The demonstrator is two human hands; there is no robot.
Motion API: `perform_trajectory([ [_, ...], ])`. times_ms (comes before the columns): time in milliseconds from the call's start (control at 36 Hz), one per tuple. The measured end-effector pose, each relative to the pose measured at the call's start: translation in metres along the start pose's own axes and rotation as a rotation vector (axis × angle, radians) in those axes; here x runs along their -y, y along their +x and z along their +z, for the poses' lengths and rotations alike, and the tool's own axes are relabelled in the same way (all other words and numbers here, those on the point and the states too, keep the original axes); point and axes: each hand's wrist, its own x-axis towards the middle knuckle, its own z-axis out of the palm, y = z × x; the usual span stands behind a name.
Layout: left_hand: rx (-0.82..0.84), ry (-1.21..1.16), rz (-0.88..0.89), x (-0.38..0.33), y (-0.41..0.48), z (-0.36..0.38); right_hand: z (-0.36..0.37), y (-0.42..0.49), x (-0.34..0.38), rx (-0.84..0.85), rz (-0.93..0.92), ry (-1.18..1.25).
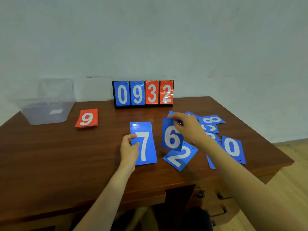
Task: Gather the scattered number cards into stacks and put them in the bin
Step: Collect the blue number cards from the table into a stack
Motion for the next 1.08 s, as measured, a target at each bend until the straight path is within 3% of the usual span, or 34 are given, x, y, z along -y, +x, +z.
perform_trajectory([
  [83,-0.044,0.046,0.07,-0.004,0.001,-0.008,-0.015,0.005,0.019,-0.05,-0.008,0.238],
  [167,-0.046,0.069,0.134,-0.008,0.0,-0.012,-0.014,0.009,0.029,0.012,0.016,0.338],
  [333,0.077,-0.039,0.077,-0.015,-0.007,-0.011,0.018,0.008,0.037,0.111,0.014,0.258],
  [611,0.216,-0.117,0.114,-0.011,-0.017,0.007,0.039,0.004,0.024,-0.138,-0.008,0.11],
  [750,0.158,-0.046,0.086,0.001,-0.01,0.021,0.042,0.005,-0.013,-0.18,0.101,-0.029],
  [806,0.091,-0.034,0.07,0.006,-0.006,0.023,0.042,0.003,-0.031,-0.054,0.199,-0.112],
  [889,0.008,-0.055,0.061,0.012,0.001,0.024,0.045,-0.006,-0.048,0.273,0.276,-0.232],
  [972,-0.045,-0.048,0.027,0.014,0.01,0.024,0.044,-0.017,-0.048,0.529,0.25,-0.205],
  [1083,-0.069,-0.037,0.018,0.014,0.014,0.027,0.036,-0.023,-0.037,0.732,0.214,-0.192],
])
